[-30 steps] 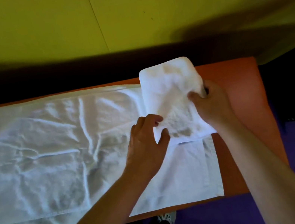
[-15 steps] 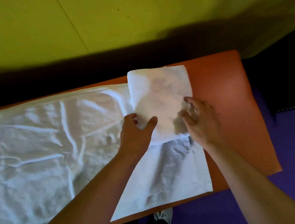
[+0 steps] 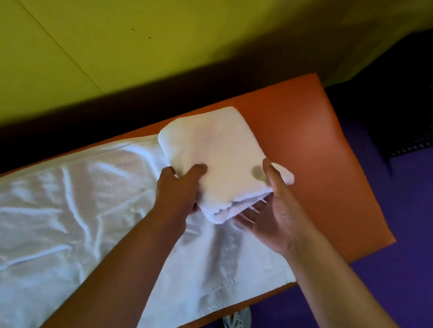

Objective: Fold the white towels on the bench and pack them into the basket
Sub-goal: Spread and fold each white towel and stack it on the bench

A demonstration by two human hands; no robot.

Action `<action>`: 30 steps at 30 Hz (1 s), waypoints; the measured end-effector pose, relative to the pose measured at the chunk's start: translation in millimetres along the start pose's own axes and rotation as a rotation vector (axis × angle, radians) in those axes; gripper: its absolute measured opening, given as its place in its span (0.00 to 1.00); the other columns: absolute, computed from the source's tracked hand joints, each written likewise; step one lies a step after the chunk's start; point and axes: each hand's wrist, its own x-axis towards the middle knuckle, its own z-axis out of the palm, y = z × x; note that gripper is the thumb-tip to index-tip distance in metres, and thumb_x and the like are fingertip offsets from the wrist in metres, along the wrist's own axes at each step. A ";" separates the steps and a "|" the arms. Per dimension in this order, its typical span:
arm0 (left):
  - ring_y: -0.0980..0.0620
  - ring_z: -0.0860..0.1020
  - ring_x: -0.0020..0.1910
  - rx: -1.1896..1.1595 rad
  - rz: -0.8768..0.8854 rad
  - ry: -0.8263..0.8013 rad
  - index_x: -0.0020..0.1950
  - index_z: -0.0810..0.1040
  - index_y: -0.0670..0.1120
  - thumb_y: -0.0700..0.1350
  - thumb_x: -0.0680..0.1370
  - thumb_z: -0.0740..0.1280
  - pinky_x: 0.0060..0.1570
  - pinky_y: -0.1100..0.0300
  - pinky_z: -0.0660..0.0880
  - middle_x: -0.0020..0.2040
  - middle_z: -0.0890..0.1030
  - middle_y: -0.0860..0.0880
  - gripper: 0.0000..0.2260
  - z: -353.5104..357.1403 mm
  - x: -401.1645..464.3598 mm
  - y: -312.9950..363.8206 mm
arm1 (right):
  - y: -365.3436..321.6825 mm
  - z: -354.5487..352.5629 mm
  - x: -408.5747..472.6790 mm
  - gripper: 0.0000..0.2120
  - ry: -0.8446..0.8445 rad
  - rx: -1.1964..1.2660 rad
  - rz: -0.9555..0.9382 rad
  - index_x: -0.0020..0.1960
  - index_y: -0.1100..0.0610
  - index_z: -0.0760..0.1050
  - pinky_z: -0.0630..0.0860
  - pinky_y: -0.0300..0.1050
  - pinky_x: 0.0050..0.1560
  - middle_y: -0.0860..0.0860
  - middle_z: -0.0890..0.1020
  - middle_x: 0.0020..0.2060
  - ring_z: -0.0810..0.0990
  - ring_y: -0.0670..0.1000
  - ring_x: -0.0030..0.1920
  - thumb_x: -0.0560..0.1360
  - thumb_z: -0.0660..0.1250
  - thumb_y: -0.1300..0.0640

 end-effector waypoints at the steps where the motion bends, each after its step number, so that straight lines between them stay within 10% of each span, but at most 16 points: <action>1: 0.43 0.81 0.53 -0.029 -0.025 -0.041 0.66 0.72 0.46 0.48 0.75 0.73 0.45 0.47 0.82 0.59 0.80 0.45 0.21 1.8 -4.6 -2.2 | -2.1 0.8 1.5 0.25 -0.031 0.075 -0.037 0.69 0.57 0.75 0.75 0.65 0.67 0.60 0.84 0.60 0.82 0.62 0.62 0.78 0.70 0.44; 10: 0.42 0.81 0.56 -0.238 -0.067 -0.083 0.69 0.72 0.46 0.51 0.72 0.77 0.53 0.45 0.81 0.61 0.80 0.45 0.28 53.6 0.2 25.8 | -48.5 -32.2 7.0 0.26 -0.025 0.103 -0.410 0.73 0.57 0.73 0.79 0.56 0.63 0.57 0.82 0.64 0.82 0.56 0.64 0.76 0.69 0.59; 14: 0.47 0.80 0.51 -0.159 0.113 -0.148 0.71 0.70 0.47 0.43 0.75 0.74 0.41 0.55 0.79 0.61 0.79 0.46 0.26 108.8 12.0 49.1 | -87.9 -61.6 4.5 0.26 -0.064 0.056 -0.560 0.75 0.58 0.70 0.75 0.60 0.67 0.58 0.78 0.69 0.78 0.59 0.69 0.78 0.69 0.60; 18: 0.47 0.82 0.55 -0.019 0.298 -0.193 0.69 0.70 0.48 0.43 0.74 0.76 0.49 0.49 0.82 0.62 0.80 0.48 0.26 143.2 26.3 63.5 | -120.9 -82.4 8.3 0.23 0.204 -0.048 -0.641 0.71 0.56 0.74 0.81 0.51 0.58 0.54 0.83 0.63 0.83 0.54 0.62 0.77 0.72 0.61; 24: 0.44 0.65 0.76 0.802 0.664 -0.069 0.80 0.59 0.53 0.51 0.77 0.73 0.73 0.47 0.66 0.78 0.66 0.47 0.35 140.6 32.6 23.2 | -107.9 -104.4 24.0 0.52 0.850 -0.967 -0.659 0.82 0.45 0.49 0.68 0.56 0.68 0.55 0.59 0.79 0.69 0.59 0.71 0.70 0.79 0.47; 27: 0.45 0.67 0.74 0.959 0.823 -0.012 0.78 0.63 0.54 0.51 0.82 0.66 0.72 0.47 0.66 0.77 0.67 0.49 0.26 124.1 12.3 -11.0 | -95.4 -103.5 20.2 0.39 0.739 -1.374 -1.030 0.81 0.43 0.54 0.59 0.58 0.77 0.51 0.56 0.81 0.57 0.56 0.79 0.77 0.71 0.48; 30: 0.45 0.70 0.70 1.106 0.895 0.062 0.74 0.69 0.53 0.52 0.79 0.67 0.68 0.49 0.68 0.73 0.71 0.49 0.23 92.3 -10.0 -57.2 | -84.9 -111.0 34.9 0.28 0.439 -1.773 -1.015 0.81 0.45 0.57 0.50 0.52 0.81 0.52 0.59 0.81 0.55 0.53 0.81 0.83 0.57 0.46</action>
